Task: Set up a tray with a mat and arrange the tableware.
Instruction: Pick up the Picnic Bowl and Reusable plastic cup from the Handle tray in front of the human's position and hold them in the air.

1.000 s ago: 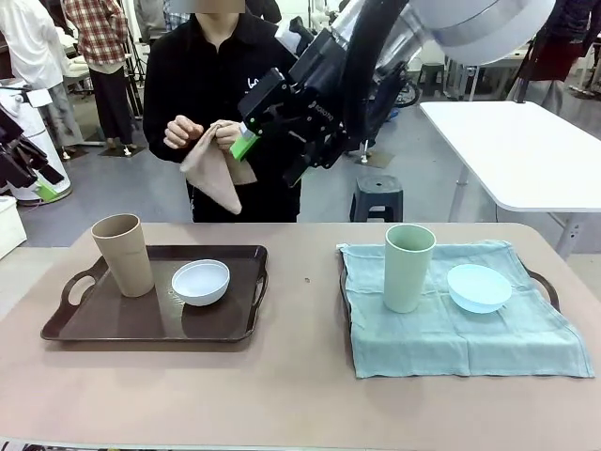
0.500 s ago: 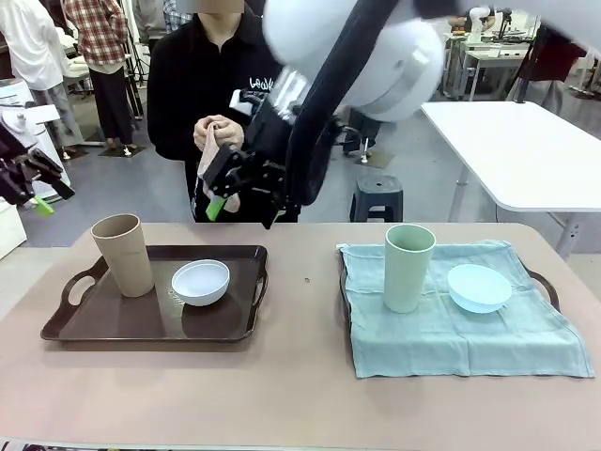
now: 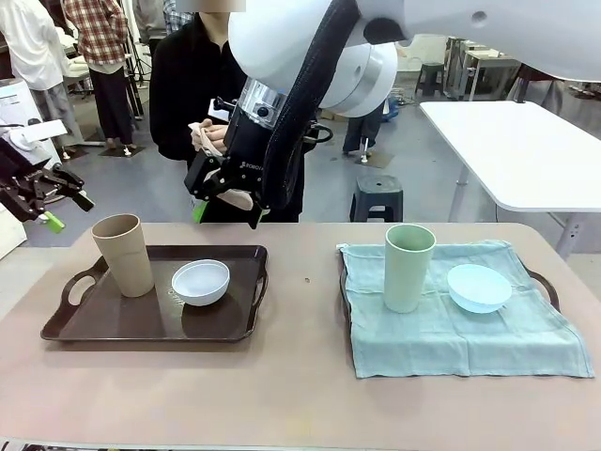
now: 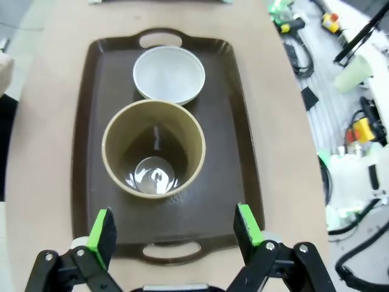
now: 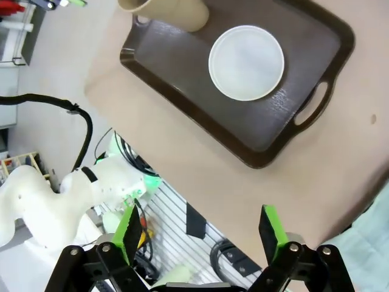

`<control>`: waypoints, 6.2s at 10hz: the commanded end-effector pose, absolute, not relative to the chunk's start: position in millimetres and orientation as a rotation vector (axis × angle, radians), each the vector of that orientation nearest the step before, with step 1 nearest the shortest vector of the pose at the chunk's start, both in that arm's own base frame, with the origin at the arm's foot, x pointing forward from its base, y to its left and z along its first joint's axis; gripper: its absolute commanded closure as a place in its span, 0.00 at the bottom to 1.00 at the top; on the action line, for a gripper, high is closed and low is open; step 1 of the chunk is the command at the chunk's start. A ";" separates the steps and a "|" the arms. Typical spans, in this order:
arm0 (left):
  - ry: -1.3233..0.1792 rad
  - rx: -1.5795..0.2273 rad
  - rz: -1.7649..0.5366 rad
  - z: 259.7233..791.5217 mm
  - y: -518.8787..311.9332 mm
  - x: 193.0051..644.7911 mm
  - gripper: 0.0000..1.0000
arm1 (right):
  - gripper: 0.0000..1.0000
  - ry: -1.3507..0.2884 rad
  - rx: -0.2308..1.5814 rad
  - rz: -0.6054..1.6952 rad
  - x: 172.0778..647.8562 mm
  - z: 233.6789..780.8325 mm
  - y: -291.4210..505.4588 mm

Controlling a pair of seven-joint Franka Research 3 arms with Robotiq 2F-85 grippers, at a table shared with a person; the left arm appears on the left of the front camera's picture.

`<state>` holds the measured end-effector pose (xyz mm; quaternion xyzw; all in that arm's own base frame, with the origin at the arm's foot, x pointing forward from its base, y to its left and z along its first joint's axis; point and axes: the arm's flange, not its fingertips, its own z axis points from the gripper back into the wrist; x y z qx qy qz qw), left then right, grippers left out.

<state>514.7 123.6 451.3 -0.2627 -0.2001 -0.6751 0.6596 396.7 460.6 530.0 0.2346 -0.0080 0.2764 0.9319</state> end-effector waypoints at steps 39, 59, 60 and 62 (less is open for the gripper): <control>-0.535 -0.833 -1.624 335.3 81.9 546.7 0.00 | 0.00 -0.129 0.162 0.295 494.8 326.4 566.1; -0.501 -0.883 -1.622 336.3 47.6 545.5 0.67 | 1.00 -0.114 0.204 0.310 489.7 329.2 564.3; -0.492 -0.891 -1.608 341.9 48.1 544.7 0.67 | 1.00 -0.094 0.214 0.312 483.7 338.9 563.8; -0.490 -0.874 -1.598 364.7 51.3 535.4 0.67 | 1.00 -0.135 0.257 0.340 461.5 383.4 556.5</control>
